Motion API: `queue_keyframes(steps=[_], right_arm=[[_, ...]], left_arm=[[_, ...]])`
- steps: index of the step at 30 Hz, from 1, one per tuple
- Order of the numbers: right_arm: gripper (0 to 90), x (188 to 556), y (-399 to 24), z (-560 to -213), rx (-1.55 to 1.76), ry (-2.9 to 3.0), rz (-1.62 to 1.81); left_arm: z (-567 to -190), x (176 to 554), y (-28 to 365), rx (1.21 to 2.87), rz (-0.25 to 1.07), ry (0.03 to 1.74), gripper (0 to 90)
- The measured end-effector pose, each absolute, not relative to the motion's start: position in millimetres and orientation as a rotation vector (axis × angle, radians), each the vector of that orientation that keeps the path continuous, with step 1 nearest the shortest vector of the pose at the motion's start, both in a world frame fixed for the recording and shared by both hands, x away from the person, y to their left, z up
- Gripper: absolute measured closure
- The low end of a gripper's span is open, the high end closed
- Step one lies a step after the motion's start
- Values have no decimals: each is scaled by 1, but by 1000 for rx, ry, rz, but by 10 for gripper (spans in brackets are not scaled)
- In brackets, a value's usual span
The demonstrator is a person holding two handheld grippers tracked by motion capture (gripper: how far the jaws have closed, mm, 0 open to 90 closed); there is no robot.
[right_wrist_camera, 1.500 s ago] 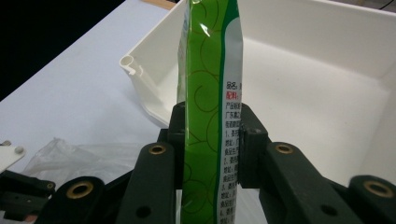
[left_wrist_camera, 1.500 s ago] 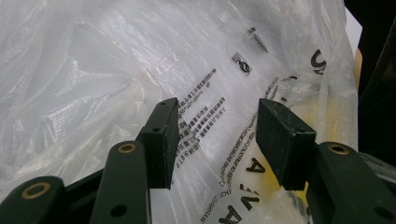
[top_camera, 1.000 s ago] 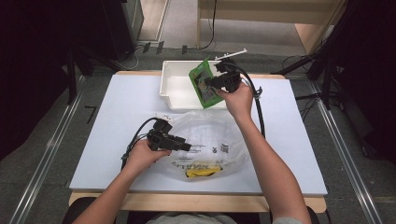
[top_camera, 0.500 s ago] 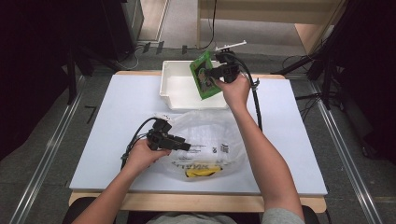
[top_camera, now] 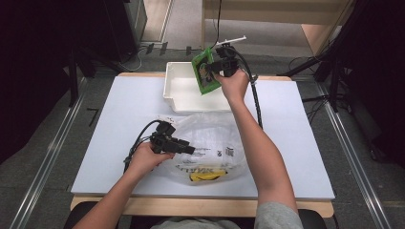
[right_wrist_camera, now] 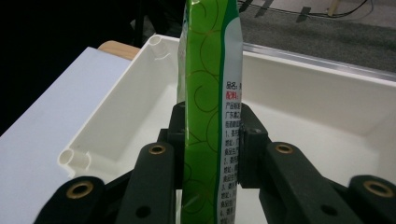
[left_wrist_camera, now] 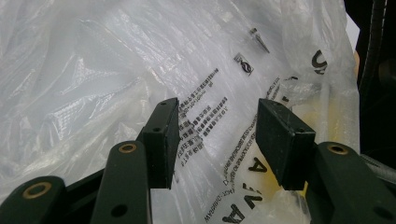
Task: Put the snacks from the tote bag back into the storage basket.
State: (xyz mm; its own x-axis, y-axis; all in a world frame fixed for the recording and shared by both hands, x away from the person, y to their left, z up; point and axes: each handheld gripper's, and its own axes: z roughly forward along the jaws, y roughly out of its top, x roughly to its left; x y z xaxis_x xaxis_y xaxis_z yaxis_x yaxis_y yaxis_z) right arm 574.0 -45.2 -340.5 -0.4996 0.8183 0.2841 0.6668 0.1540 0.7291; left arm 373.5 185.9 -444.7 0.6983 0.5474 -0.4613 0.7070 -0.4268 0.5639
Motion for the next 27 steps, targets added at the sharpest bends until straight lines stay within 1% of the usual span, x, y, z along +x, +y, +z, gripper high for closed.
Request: queue_keyframes(steps=[17,22,27], right_arm=[[737,624,-23,-356,1524,2175,1207],[736,630,-20,-362,1535,2134,1240],[736,636,-19,-377,1553,2133,1223]], left_arm=[[-447,374,184,2146,-280,941,509],[-447,374,185,2144,-286,940,510],[-447,375,186,2142,-290,949,511]])
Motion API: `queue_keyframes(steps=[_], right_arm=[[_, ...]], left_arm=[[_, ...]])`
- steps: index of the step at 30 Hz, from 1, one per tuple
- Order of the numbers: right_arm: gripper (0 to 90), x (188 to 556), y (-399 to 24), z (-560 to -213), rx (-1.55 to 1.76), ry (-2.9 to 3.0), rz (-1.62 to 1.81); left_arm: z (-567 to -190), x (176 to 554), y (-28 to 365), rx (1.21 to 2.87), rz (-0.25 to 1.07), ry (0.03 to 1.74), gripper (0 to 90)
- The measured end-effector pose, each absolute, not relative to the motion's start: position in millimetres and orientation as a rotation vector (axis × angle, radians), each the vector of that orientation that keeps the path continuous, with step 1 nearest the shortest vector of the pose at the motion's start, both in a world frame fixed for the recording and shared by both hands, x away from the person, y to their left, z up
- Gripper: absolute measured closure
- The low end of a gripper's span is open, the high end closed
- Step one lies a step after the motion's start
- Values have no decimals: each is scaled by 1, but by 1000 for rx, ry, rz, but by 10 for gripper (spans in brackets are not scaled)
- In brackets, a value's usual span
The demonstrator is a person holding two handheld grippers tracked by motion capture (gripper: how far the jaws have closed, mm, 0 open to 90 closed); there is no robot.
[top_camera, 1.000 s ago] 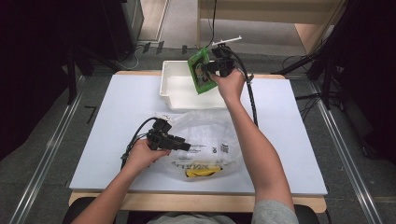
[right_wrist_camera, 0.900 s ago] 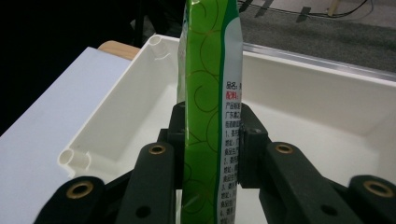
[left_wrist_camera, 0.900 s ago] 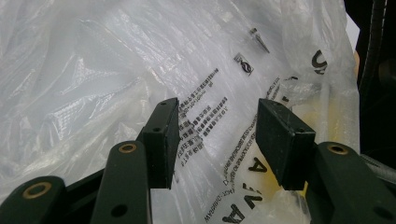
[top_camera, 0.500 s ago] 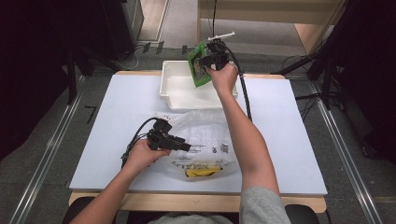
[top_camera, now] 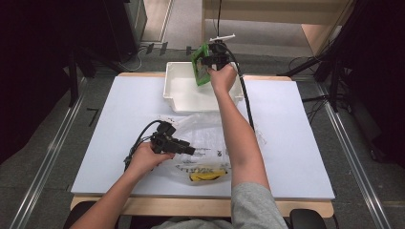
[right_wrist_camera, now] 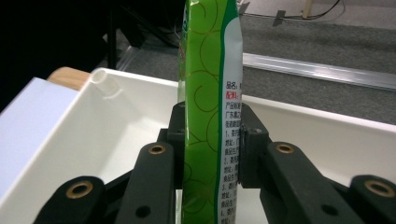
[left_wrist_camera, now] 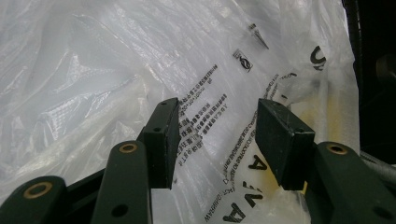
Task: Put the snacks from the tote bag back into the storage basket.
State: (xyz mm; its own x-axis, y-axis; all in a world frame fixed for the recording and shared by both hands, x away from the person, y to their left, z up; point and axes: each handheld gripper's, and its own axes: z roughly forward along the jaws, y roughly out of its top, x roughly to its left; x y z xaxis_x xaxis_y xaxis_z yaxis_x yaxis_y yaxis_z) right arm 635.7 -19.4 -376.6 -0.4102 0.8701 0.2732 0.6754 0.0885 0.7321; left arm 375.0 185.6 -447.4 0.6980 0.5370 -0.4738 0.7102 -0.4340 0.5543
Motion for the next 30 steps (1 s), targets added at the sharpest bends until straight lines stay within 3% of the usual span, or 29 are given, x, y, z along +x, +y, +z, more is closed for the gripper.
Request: queue_keyframes(steps=[20,30], right_arm=[[733,633,-24,-399,1537,2221,1210],[616,637,-30,-406,1564,2231,1120]], left_arm=[[-450,375,182,2155,-302,950,511],[-451,375,182,2158,-303,952,511]])
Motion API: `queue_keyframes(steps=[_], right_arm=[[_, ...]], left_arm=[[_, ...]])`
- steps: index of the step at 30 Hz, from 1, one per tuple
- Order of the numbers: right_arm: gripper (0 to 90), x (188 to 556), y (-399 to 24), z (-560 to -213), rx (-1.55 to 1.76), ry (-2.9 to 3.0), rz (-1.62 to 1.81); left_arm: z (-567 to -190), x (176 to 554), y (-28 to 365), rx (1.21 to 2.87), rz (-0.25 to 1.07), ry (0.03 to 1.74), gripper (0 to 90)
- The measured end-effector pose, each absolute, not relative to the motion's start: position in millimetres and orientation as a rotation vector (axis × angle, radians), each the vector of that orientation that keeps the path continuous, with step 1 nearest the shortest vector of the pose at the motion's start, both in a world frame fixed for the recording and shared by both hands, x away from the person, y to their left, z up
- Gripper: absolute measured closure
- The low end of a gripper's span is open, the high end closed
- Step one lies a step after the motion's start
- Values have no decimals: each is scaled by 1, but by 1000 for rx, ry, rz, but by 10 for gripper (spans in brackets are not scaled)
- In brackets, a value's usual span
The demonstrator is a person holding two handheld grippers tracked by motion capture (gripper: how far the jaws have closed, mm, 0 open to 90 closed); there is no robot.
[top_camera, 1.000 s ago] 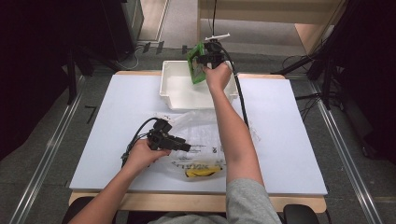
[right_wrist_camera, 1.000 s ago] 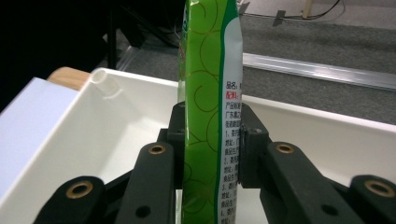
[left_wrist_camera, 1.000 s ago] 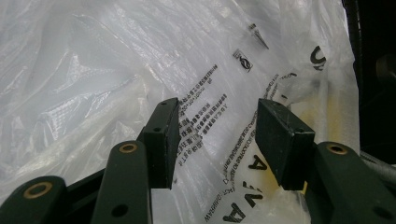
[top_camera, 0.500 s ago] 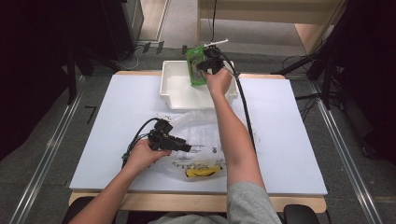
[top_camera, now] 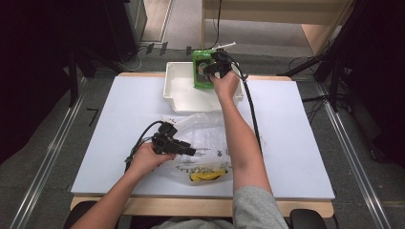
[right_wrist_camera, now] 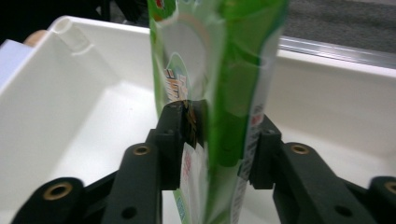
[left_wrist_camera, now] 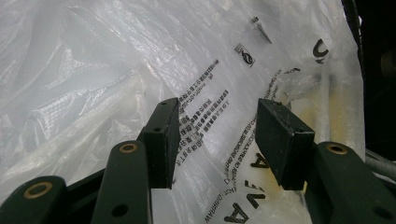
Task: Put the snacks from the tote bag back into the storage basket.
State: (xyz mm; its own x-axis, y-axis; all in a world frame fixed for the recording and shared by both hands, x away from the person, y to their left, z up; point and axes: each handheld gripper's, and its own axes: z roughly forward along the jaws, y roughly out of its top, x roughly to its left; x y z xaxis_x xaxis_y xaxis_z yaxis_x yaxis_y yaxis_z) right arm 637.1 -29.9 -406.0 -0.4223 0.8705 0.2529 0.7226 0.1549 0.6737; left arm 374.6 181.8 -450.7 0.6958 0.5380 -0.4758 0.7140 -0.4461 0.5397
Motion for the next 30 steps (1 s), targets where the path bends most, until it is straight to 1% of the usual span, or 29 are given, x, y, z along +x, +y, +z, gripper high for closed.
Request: queue_keyframes(steps=[5,6,7,8,14,16,17,18,21,22,30], right_arm=[[573,638,-31,-409,1573,2220,1093],[543,639,-32,-410,1579,2213,1074],[543,639,-32,-410,1579,2213,1074],[524,640,-34,-412,1588,2212,1060],[482,642,-36,-417,1603,2207,1048],[447,643,-36,-420,1602,2211,1043],[447,643,-36,-420,1602,2211,1043],[419,643,-35,-422,1608,2213,1033],[398,643,-35,-423,1618,2206,1025],[368,644,-36,-423,1626,2195,1020],[328,645,-39,-419,1624,2172,984]], left_arm=[[-451,374,182,2162,-299,951,511],[-451,374,181,2163,-298,953,511],[-451,374,181,2163,-298,953,511],[-451,374,181,2169,-295,952,511],[-452,374,181,2174,-294,954,511],[-452,375,181,2174,-294,954,510],[-452,375,181,2174,-294,954,511],[-452,375,181,2175,-295,954,511],[-452,375,181,2174,-295,955,511],[-452,375,181,2175,-294,954,511],[-452,374,181,2176,-294,954,510]])
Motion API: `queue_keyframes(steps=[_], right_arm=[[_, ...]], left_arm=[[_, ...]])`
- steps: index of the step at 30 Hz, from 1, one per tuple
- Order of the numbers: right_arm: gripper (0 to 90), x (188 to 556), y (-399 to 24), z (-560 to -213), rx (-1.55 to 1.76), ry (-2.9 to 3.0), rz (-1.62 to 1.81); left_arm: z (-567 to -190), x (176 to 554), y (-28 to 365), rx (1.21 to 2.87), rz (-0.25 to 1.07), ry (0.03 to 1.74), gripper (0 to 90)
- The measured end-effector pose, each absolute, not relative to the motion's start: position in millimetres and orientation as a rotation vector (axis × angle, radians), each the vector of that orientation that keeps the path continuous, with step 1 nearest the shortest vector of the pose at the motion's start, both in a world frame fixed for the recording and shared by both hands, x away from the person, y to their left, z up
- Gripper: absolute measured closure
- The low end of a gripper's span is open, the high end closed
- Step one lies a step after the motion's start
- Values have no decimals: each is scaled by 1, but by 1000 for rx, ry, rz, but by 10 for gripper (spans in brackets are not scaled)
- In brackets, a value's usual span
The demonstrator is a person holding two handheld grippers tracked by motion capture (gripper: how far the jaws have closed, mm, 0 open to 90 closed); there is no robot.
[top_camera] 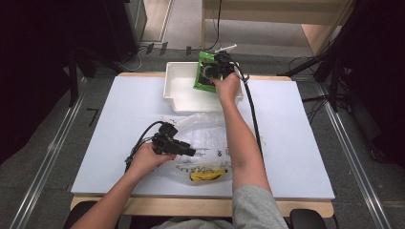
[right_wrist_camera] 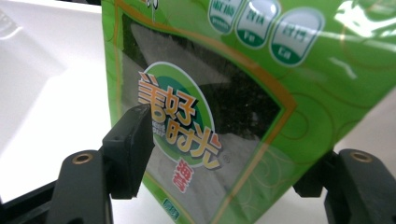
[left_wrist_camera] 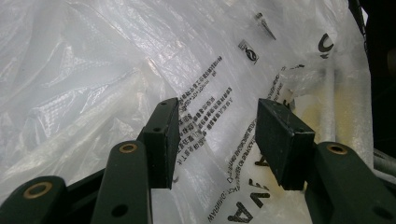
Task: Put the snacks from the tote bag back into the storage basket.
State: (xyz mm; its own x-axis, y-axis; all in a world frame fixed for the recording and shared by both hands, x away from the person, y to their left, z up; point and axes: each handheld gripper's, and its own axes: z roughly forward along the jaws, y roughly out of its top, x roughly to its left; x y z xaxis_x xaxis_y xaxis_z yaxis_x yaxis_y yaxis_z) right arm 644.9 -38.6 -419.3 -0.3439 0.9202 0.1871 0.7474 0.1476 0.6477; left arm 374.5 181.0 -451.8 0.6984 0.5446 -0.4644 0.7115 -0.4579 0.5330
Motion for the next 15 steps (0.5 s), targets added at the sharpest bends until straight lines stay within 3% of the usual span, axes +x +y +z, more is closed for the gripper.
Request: queue_keyframes(steps=[15], right_arm=[[340,644,-43,-418,1654,2162,1000]], left_arm=[[-452,374,181,2177,-291,953,510]])
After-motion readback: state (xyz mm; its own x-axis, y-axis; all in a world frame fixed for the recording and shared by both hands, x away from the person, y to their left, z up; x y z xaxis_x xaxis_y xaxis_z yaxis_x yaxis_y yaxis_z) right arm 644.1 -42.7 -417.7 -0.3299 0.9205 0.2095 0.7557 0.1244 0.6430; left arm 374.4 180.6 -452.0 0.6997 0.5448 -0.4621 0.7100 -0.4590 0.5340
